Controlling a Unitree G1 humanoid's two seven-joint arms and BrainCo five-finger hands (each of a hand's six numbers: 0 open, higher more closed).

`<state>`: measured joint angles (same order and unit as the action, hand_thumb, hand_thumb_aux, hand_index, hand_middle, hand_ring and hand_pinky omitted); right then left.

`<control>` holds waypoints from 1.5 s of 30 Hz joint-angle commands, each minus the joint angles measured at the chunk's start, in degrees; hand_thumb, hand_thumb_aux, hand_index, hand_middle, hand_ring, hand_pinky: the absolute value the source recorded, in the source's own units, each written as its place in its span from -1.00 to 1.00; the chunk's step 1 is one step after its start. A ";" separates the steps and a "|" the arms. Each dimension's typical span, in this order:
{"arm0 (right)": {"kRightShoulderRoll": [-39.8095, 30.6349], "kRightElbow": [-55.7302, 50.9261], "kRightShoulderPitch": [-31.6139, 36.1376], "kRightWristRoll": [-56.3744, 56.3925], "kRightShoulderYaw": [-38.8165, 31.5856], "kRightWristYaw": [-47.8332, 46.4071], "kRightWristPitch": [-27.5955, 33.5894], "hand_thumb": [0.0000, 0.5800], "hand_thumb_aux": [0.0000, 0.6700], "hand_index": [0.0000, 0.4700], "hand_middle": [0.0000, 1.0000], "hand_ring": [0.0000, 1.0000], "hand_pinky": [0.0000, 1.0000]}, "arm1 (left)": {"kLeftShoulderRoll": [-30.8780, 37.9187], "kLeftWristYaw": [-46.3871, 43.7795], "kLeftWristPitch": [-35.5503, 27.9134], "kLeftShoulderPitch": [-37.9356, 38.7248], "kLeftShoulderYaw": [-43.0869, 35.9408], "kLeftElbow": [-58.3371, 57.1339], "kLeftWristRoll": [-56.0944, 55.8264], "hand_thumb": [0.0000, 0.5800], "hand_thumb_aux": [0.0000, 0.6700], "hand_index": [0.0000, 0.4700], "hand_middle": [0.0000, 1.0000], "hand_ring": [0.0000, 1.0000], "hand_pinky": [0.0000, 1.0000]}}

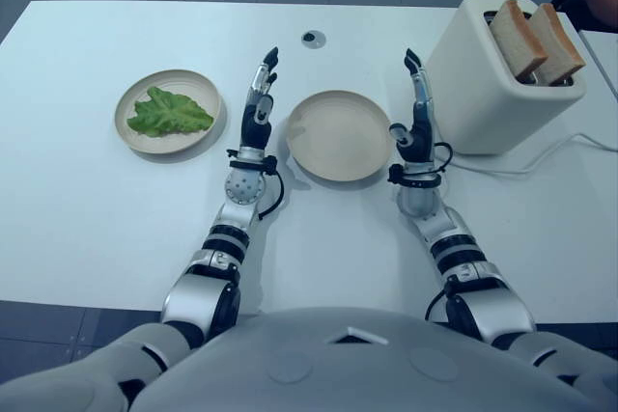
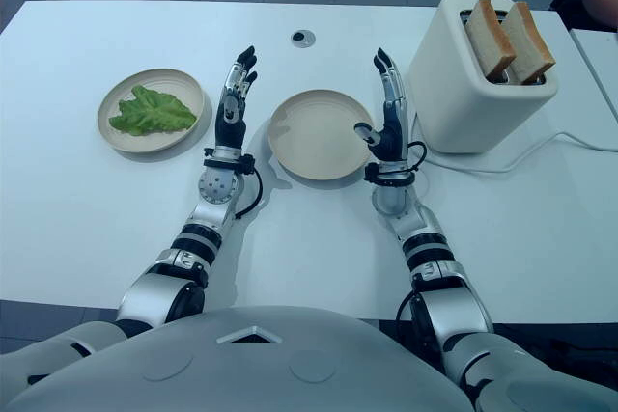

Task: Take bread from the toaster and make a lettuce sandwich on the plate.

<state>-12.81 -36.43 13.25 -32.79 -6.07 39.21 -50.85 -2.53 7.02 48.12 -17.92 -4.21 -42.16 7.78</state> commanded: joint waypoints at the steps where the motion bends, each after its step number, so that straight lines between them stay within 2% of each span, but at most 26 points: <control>1: -0.42 -1.22 -0.76 -0.16 -0.15 -0.02 0.74 -1.00 -1.00 -1.00 -1.00 -1.00 -1.00 | -0.24 0.12 -0.35 -0.45 -0.05 -0.92 0.61 -1.00 -1.00 -1.00 -1.00 -1.00 -1.00; 4: -0.47 -1.80 -0.39 0.05 -0.14 -0.14 0.91 -1.00 -1.00 -1.00 -1.00 -1.00 -1.00 | -0.25 0.19 -0.52 -0.80 0.10 -1.32 0.48 -1.00 -1.00 -1.00 -1.00 -1.00 -1.00; 9: 1.12 -3.93 0.62 13.19 2.25 -9.46 -0.24 -1.00 -1.00 -1.00 -1.00 -1.00 -1.00 | -0.61 -0.40 -1.00 -1.39 0.51 -2.41 -0.64 -1.00 -1.00 -1.00 -1.00 -1.00 -1.00; 10: 0.45 -1.02 0.12 13.91 3.11 -9.83 -0.33 -1.00 -1.00 -1.00 -1.00 -1.00 -1.00 | -0.72 -0.46 -1.05 -1.44 0.64 -2.53 -0.85 -1.00 -1.00 -1.00 -1.00 -1.00 -1.00; 12: -2.55 12.60 -2.63 9.57 7.59 -8.36 1.12 -1.00 -1.00 -1.00 -1.00 -1.00 -1.00 | -0.87 -0.78 -1.24 -1.76 0.97 -2.66 -1.37 -1.00 -1.00 -1.00 -1.00 -1.00 -1.00; 13: -3.97 20.07 -4.08 8.56 10.91 -8.61 3.04 -1.00 -1.00 -1.00 -1.00 -1.00 -1.00 | -0.91 -0.89 -1.32 -1.90 1.13 -2.68 -1.58 -1.00 -1.00 -1.00 -1.00 -1.00 -1.00; 15: -7.74 32.08 -5.72 8.26 19.48 -10.72 12.85 -1.00 -1.00 -1.00 -1.00 -1.00 -1.00 | -1.03 -1.11 -1.39 -1.97 1.27 -2.72 -1.90 -1.00 -1.00 -1.00 -1.00 -1.00 -1.00; 17: -11.84 37.69 -6.02 7.21 26.86 -12.93 22.86 -1.00 -1.00 -1.00 -1.00 -1.00 -1.00 | -1.21 -1.09 -1.39 -2.07 1.35 -2.89 -2.00 -1.00 -1.00 -1.00 -1.00 -1.00 -1.00; 19: -15.45 37.39 -6.16 4.43 30.96 -13.96 30.36 -1.00 -1.00 -1.00 -1.00 -1.00 -1.00 | -1.44 -1.18 -1.44 -2.43 1.45 -3.37 -2.08 -1.00 -1.00 -1.00 -1.00 -1.00 -1.00; 22: -20.61 30.77 -7.81 0.00 33.51 -13.54 38.48 -1.00 -1.00 -1.00 -1.00 -1.00 -1.00 | -1.65 -1.43 -1.37 -3.04 1.52 -4.18 -2.12 -1.00 -1.00 -1.00 -1.00 -1.00 -1.00; 25: -23.20 27.16 -10.36 -3.68 31.76 -13.96 42.36 -1.00 -1.00 -1.00 -1.00 -1.00 -1.00 | -1.55 -1.46 -1.24 -3.27 1.92 -4.60 -2.25 -1.00 -1.00 -1.00 -1.00 -1.00 -1.00; 32: -25.96 23.79 -12.36 -9.57 22.57 -17.18 46.68 -1.00 -1.00 -1.00 -1.00 -1.00 -1.00 | -1.23 -1.59 -1.12 -3.84 2.72 -5.08 -2.48 -1.00 -1.00 -1.00 -1.00 -1.00 -1.00; 45: -33.02 14.59 -8.34 -5.59 18.63 -20.55 45.83 -1.00 -1.00 -1.00 -1.00 -1.00 -1.00 | -1.48 -1.34 -1.14 -3.27 2.90 -3.64 -2.29 -1.00 -1.00 -1.00 -1.00 -1.00 -1.00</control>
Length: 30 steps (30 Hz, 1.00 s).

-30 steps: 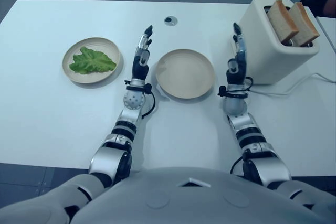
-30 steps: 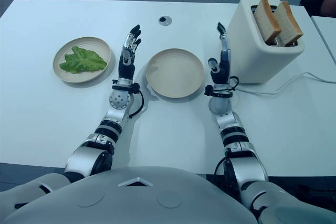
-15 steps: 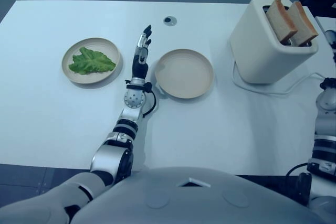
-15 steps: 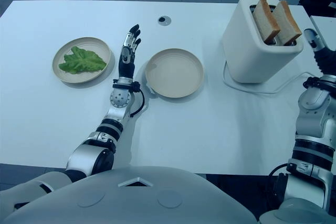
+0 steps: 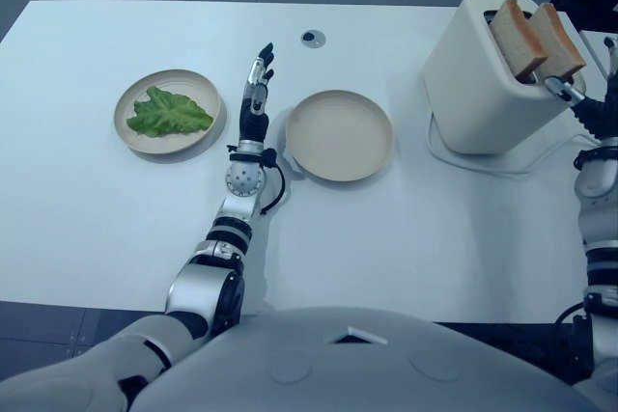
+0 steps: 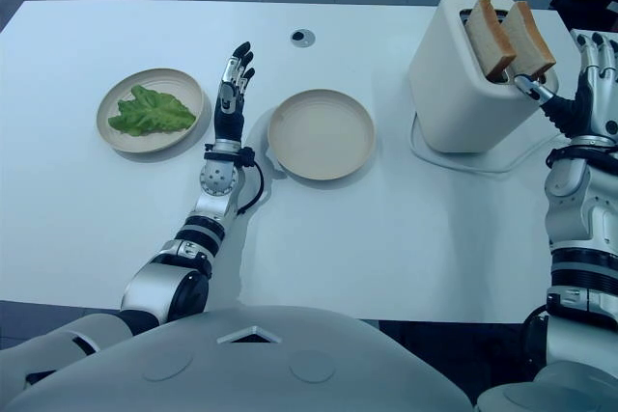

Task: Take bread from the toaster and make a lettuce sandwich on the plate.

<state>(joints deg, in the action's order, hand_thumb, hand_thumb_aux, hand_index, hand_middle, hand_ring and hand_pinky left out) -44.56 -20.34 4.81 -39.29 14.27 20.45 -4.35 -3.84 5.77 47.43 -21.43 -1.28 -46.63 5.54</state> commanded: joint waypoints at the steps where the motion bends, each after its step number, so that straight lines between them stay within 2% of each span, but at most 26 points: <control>1: -1.59 -1.60 0.22 1.17 -2.08 -2.05 -0.88 -1.00 -1.00 -1.00 -1.00 -1.00 -1.00 | -0.22 -0.11 -0.47 0.39 -0.06 1.07 -0.02 -1.00 -1.00 -1.00 -1.00 -1.00 -1.00; 9: -2.83 -0.23 4.14 1.20 -6.59 -4.55 -1.94 -1.00 -1.00 -1.00 -1.00 -1.00 -1.00 | -0.71 -0.13 -0.67 0.67 -0.35 1.51 0.20 -1.00 -1.00 -1.00 -1.00 -1.00 -1.00; 10: -3.08 -0.62 4.54 1.33 -6.61 -4.44 -1.97 -0.94 -0.97 -0.97 -1.00 -1.00 -1.00 | -0.78 -0.11 -0.69 0.69 -0.37 1.58 0.23 -1.00 -1.00 -1.00 -1.00 -1.00 -1.00; 11: -3.29 -0.72 4.74 1.44 -6.48 -4.34 -1.93 -0.54 -0.76 -0.76 -1.00 -1.00 -1.00 | -0.86 -0.11 -0.74 0.75 -0.36 1.72 0.20 -1.00 -1.00 -1.00 -1.00 -1.00 -1.00; 12: -3.43 -0.68 4.83 1.53 -6.33 -4.26 -1.91 -0.44 -0.69 -0.69 -1.00 -1.00 -1.00 | -0.91 -0.11 -0.77 0.81 -0.35 1.85 0.18 -1.00 -1.00 -1.00 -1.00 -1.00 -1.00; 13: -3.44 -0.31 4.76 1.62 -6.08 -4.04 -1.87 -0.22 -0.56 -0.56 -1.00 -1.00 -1.00 | -0.96 -0.14 -0.79 0.87 -0.33 1.96 0.14 -1.00 -1.00 -1.00 -1.00 -1.00 -1.00; 14: -3.33 0.14 4.61 1.81 -5.87 -3.74 -2.00 0.53 0.04 0.04 -1.00 -1.00 -1.00 | -0.99 -0.16 -0.81 0.97 -0.31 2.08 0.10 -1.00 -1.00 -1.00 -1.00 -1.00 -1.00; 15: -2.95 0.80 4.20 2.31 -5.59 -3.30 -2.45 0.86 0.47 0.47 -1.00 -1.00 -1.00 | -1.01 -0.23 -0.84 1.03 -0.31 2.12 0.04 -1.00 -1.00 -1.00 -1.00 -1.00 -1.00; 16: -2.62 1.30 3.82 2.78 -5.31 -2.89 -2.82 0.93 0.62 0.62 -0.89 -0.89 -0.89 | -1.02 -0.32 -0.89 1.08 -0.31 2.18 -0.01 -1.00 -1.00 -1.00 -1.00 -1.00 -1.00; 17: -2.34 1.78 3.37 3.20 -4.94 -2.29 -2.93 1.00 1.00 1.00 0.40 0.40 0.40 | -1.00 -0.44 -0.94 1.14 -0.30 2.29 -0.09 -1.00 -1.00 -1.00 -1.00 -1.00 -1.00; 18: -2.10 2.00 3.00 3.71 -4.52 -1.75 -3.02 1.00 1.00 1.00 0.91 0.91 0.91 | -0.97 -0.52 -0.97 1.22 -0.26 2.41 -0.17 -1.00 -1.00 -1.00 -1.00 -1.00 -1.00; 19: -2.06 1.75 2.78 4.20 -4.24 -1.33 -3.14 1.00 1.00 1.00 1.00 1.00 1.00 | -0.92 -0.56 -1.01 1.36 -0.19 2.62 -0.21 -1.00 -1.00 -1.00 -1.00 -1.00 -1.00; 23: -2.29 1.93 0.32 5.45 -2.93 -0.04 -3.92 1.00 1.00 1.00 1.00 1.00 1.00 | -0.74 -0.90 -1.17 1.88 0.02 3.33 -0.42 -1.00 -1.00 -1.00 -1.00 -1.00 -1.00; 30: 0.29 6.03 2.53 6.72 -0.43 7.50 -7.38 1.00 1.00 1.00 1.00 1.00 1.00 | -0.55 -0.66 -1.47 1.75 0.65 3.09 -0.55 -1.00 -1.00 -1.00 -1.00 -1.00 -1.00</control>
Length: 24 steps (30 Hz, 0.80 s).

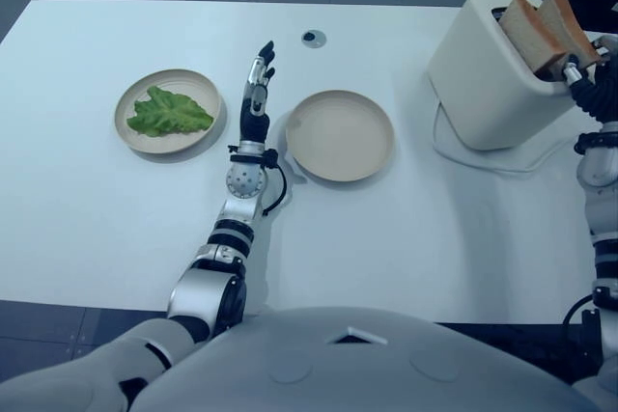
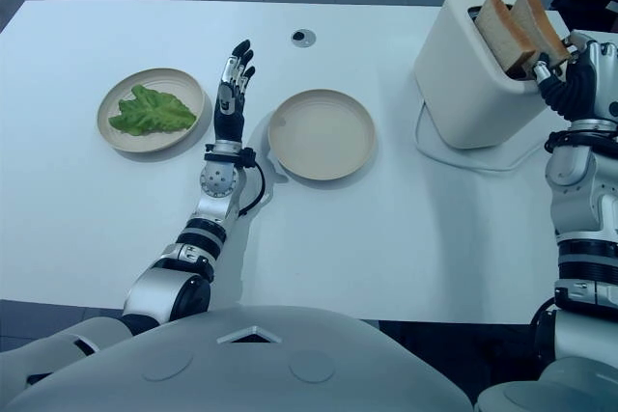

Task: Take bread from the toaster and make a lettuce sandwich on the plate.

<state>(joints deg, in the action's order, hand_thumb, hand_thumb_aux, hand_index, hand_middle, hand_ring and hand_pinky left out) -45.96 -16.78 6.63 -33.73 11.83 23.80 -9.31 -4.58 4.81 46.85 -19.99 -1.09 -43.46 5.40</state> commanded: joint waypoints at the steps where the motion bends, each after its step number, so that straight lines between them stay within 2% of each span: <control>1: 2.31 3.74 1.16 1.51 3.36 6.66 -3.23 1.00 1.00 1.00 1.00 1.00 1.00 | 0.20 0.37 -0.87 0.11 0.57 -0.37 -0.35 -1.00 -1.00 -1.00 -1.00 -1.00 -1.00; 5: 6.42 14.40 2.54 4.02 8.85 16.55 -12.40 1.00 1.00 1.00 1.00 1.00 1.00 | 0.20 0.99 -0.53 -0.67 0.94 -1.45 0.02 -1.00 -1.00 -1.00 -1.00 -1.00 -1.00; 7: 9.27 20.89 2.82 10.87 7.04 13.29 -18.25 1.00 1.00 1.00 1.00 1.00 1.00 | 0.25 1.51 -0.08 -1.21 1.17 -1.90 0.21 -1.00 -1.00 -1.00 -1.00 -1.00 -1.00; 9: 12.48 25.76 3.58 23.53 1.16 4.60 -21.11 1.00 1.00 1.00 1.00 1.00 1.00 | 0.57 1.86 0.39 -1.52 1.61 -2.14 0.06 -1.00 -1.00 -1.00 -1.00 -1.00 -1.00; 13: 19.74 26.18 5.10 41.12 -11.81 -13.09 -16.98 1.00 1.00 1.00 1.00 1.00 1.00 | 0.68 2.32 0.88 -2.50 2.01 -2.87 -0.12 -1.00 -1.00 -1.00 -1.00 -1.00 -1.00; 17: 25.22 14.51 7.07 45.11 -19.63 -27.46 -8.39 1.00 1.00 1.00 1.00 1.00 1.00 | 1.08 3.11 1.77 -4.24 2.60 -4.26 -0.09 -1.00 -1.00 -1.00 -1.00 -1.00 -1.00; 20: 24.22 4.34 8.26 43.96 -20.12 -35.45 -6.29 1.00 1.00 1.00 1.00 1.00 1.00 | 2.13 4.06 2.08 -5.81 3.66 -5.53 -0.23 -1.00 -1.00 -1.00 -1.00 -1.00 -1.00; 24: 18.59 -1.90 8.55 41.81 -18.05 -43.86 -7.73 1.00 1.00 1.00 1.00 1.00 1.00 | 2.49 4.59 2.32 -7.58 3.89 -7.39 0.15 -1.00 -1.00 -1.00 -1.00 -1.00 -1.00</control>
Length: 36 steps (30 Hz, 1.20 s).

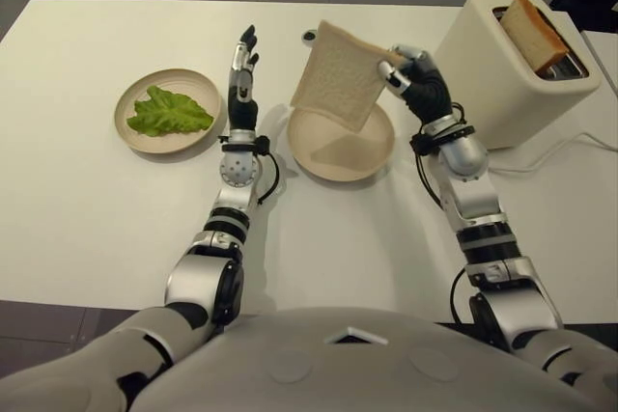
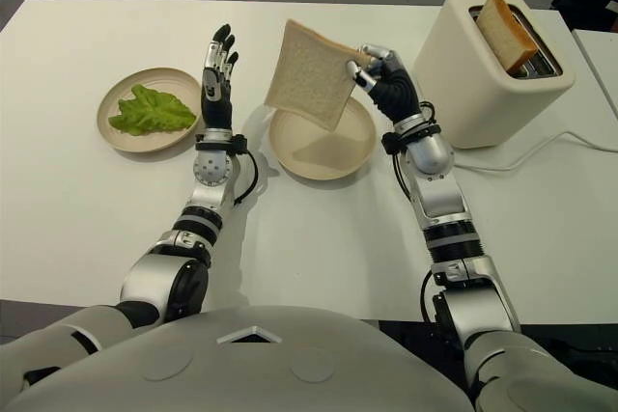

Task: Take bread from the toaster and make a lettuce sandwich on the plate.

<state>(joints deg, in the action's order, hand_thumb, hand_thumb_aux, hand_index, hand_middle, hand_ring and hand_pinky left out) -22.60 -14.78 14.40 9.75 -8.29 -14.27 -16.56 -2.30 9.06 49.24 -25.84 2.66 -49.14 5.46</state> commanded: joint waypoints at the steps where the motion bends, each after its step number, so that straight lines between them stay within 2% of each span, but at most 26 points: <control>1: -5.88 -5.07 1.40 -2.16 2.42 -7.61 -0.71 1.00 1.00 1.00 1.00 1.00 1.00 | 0.24 0.47 0.01 -1.94 0.14 -2.02 0.16 -1.00 -1.00 -1.00 -1.00 -1.00 -1.00; 5: -9.33 -9.51 3.84 -8.07 1.07 -11.37 -2.29 1.00 1.00 1.00 1.00 1.00 1.00 | 0.30 0.68 0.30 -2.69 -0.26 -2.98 0.61 -1.00 -1.00 -1.00 -1.00 -1.00 -1.00; 9: -11.02 -10.40 1.85 -18.19 -2.76 -10.59 -6.83 1.00 1.00 1.00 1.00 1.00 1.00 | 0.57 0.94 0.58 -2.73 -1.04 -0.77 1.80 -1.00 -1.00 -1.00 -1.00 -1.00 -1.00; 16: -10.10 -12.31 0.02 -25.71 -5.15 -7.05 -10.09 1.00 1.00 1.00 1.00 1.00 1.00 | 3.77 3.40 -0.19 2.20 -0.57 10.25 5.65 -1.00 -1.00 -1.00 -1.00 -1.00 -1.00; 21: -11.64 -11.63 -1.08 -30.14 -5.26 -3.37 -10.90 1.00 1.00 1.00 1.00 1.00 1.00 | 9.63 6.12 -4.21 8.86 -0.23 21.17 15.39 -1.00 -1.00 -1.00 -1.00 -1.00 -1.00; 22: -12.02 -10.74 -1.27 -31.48 -5.39 -2.53 -11.14 0.72 0.25 0.25 0.72 0.72 0.72 | 12.11 7.06 -6.34 10.56 0.31 24.56 19.55 -1.00 -1.00 -1.00 -1.00 -1.00 -1.00; 23: -12.34 -9.27 -1.61 -32.94 -5.39 -1.53 -11.22 -1.00 -1.00 -1.00 -0.27 -0.27 -0.27 | 14.93 8.06 -9.28 12.24 1.03 27.69 23.94 -1.00 -1.00 -1.00 -1.00 -1.00 -1.00; 24: -12.43 -7.37 -2.09 -33.98 -5.25 -0.85 -11.04 -1.00 -1.00 -1.00 -0.86 -0.86 -0.86 | 18.13 9.16 -12.84 13.80 1.57 30.38 29.19 -1.00 -1.00 -1.00 -1.00 -1.00 -1.00; 25: -12.42 -5.19 -2.56 -35.00 -4.95 -0.10 -10.70 -1.00 -1.00 -1.00 -0.95 -0.95 -0.95 | 21.71 9.87 -16.76 15.19 1.89 32.17 34.16 -1.00 -1.00 -1.00 -1.00 -1.00 -1.00; 29: -12.16 1.12 -3.19 -38.64 -4.32 2.48 -8.44 -1.00 -1.00 -1.00 -0.90 -0.90 -0.90 | 31.97 10.73 -27.41 14.32 -0.71 24.97 44.05 -1.00 -1.00 -1.00 -1.00 -1.00 -1.00; 33: -12.26 6.47 -4.91 -40.80 -3.79 3.70 -6.91 -1.00 -1.00 -1.00 -0.90 -0.90 -0.90 | 36.15 12.42 -32.74 9.11 -5.67 12.37 47.16 -1.00 -1.00 -1.00 -1.00 -1.00 -1.00; 36: -12.28 13.47 -8.32 -40.60 -2.09 4.28 -5.93 -1.00 -1.00 -1.00 -0.91 -0.91 -0.91 | 37.49 11.62 -34.43 3.39 -9.39 0.50 46.78 -1.00 -1.00 -1.00 -1.00 -1.00 -1.00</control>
<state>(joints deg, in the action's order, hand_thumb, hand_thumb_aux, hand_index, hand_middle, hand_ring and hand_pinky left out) -34.70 -5.70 8.32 -31.44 -11.72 -10.10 -23.28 34.33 21.82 15.59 -19.16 -4.42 -42.03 52.28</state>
